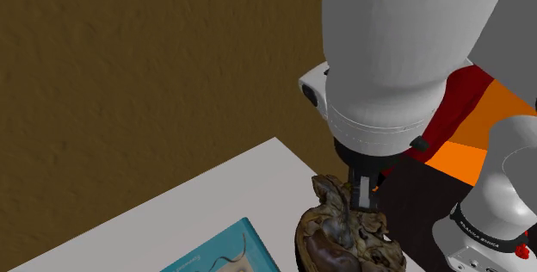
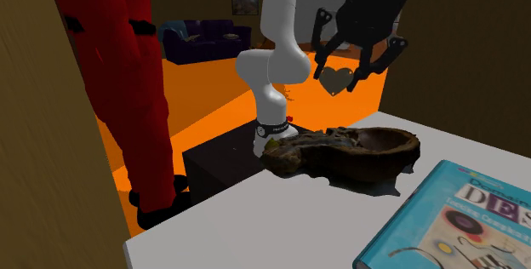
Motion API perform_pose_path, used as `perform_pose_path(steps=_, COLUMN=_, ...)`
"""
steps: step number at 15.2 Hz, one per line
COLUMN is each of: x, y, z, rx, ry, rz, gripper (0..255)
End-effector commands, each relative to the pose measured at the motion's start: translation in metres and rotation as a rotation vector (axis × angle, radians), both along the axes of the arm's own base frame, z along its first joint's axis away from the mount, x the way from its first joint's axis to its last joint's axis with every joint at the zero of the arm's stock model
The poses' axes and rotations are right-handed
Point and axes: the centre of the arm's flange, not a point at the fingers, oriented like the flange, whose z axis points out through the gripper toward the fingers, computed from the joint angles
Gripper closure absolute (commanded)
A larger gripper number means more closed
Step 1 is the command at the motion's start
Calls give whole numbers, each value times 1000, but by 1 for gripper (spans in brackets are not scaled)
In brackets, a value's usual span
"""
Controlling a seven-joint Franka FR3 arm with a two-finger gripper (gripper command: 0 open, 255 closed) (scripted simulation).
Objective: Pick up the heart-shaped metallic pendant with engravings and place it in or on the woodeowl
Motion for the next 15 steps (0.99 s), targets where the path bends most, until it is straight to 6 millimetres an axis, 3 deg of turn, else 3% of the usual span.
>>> perform_pose_path(steps=1, x=-1, y=-1, z=-11, rx=0, ry=0, rz=0, gripper=255)
perform_pose_path(steps=10, x=-1, y=-1, z=-56, rx=0, ry=0, rz=0, gripper=255)
perform_pose_path(steps=15, x=-1, y=-1, z=-56, rx=0, ry=0, rz=0, gripper=255)
